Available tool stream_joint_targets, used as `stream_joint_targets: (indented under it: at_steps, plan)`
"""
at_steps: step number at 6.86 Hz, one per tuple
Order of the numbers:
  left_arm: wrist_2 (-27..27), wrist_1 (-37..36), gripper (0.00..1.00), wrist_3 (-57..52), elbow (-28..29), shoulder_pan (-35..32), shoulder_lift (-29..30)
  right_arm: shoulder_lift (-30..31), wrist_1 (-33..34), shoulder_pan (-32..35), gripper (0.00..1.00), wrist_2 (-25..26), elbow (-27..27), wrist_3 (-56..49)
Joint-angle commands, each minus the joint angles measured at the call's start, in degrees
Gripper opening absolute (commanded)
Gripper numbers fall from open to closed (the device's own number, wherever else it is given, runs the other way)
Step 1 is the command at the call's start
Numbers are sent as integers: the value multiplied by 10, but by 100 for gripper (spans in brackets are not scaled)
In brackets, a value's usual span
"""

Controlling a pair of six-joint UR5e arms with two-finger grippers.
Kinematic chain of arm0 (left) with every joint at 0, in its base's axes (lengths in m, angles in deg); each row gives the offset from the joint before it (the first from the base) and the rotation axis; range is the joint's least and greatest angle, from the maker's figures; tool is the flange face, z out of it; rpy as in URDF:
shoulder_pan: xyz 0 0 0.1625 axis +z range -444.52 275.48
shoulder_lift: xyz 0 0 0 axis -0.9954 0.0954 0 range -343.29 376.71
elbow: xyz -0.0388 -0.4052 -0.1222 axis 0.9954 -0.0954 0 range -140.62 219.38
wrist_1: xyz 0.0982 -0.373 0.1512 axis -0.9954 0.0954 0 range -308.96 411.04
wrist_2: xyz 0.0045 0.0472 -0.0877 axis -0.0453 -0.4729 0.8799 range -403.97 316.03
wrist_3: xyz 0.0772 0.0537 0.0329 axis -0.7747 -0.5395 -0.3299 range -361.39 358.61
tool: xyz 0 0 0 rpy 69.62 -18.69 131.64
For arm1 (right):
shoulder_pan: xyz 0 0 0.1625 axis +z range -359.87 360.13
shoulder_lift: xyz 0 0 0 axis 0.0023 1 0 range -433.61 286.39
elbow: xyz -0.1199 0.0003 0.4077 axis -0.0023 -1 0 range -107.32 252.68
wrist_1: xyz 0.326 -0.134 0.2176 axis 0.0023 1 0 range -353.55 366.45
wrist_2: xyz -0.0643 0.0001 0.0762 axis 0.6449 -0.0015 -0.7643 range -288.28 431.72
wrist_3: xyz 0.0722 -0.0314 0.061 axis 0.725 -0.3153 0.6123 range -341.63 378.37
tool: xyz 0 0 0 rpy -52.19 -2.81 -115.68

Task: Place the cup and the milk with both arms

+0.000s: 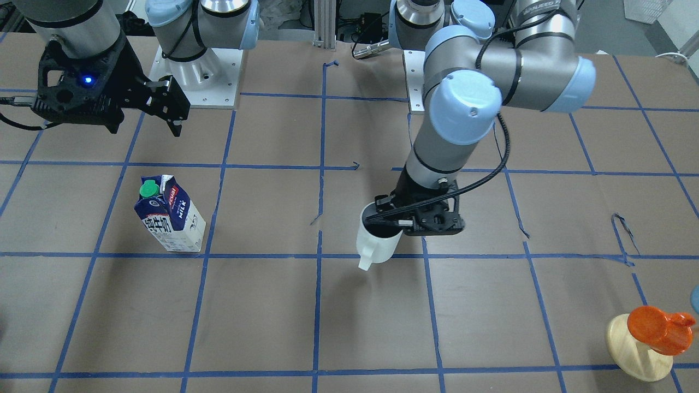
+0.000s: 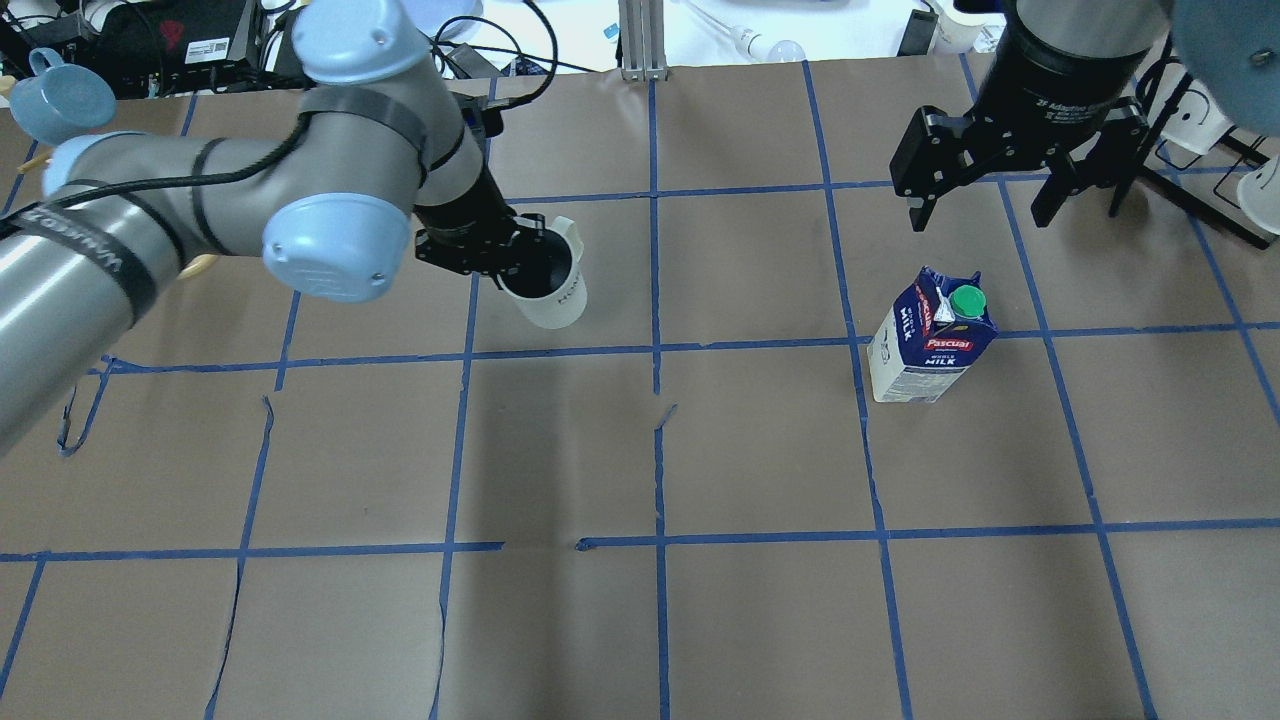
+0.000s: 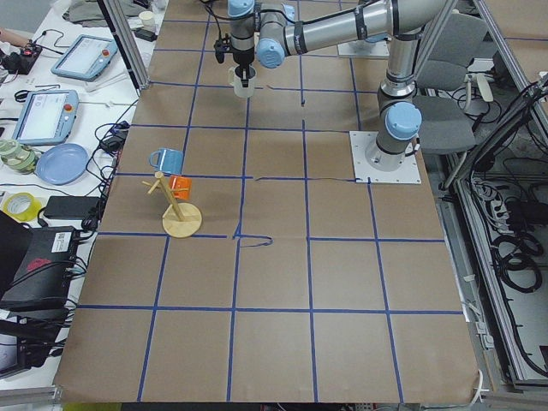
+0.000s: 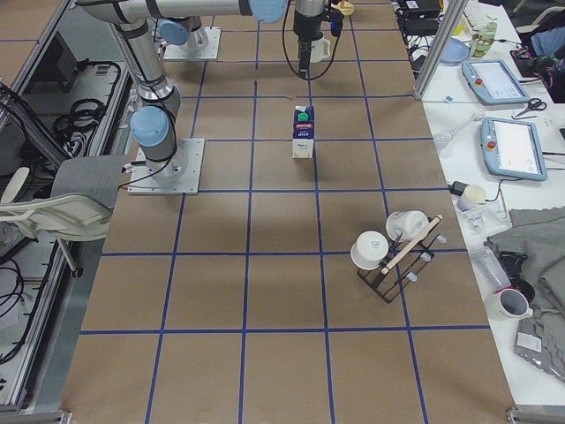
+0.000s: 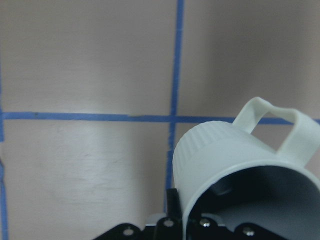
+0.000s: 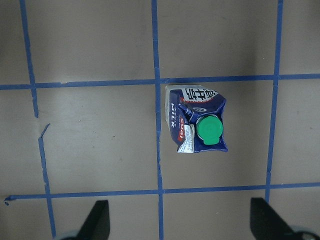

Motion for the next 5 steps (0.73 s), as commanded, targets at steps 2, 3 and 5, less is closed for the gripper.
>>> stream_joint_targets:
  at_steps: [2, 3, 5]
  plan:
    - [-5, -17, 10, 88, -2, -86, 47, -41, 43, -4, 100, 4, 6, -29]
    - [-5, -19, 10, 87, -19, -86, 47, -59, 51, -6, 100, 3, 7, -33]
    - [-7, -54, 10, 87, -20, -86, 68, -94, 84, -35, 100, -1, 18, -38]
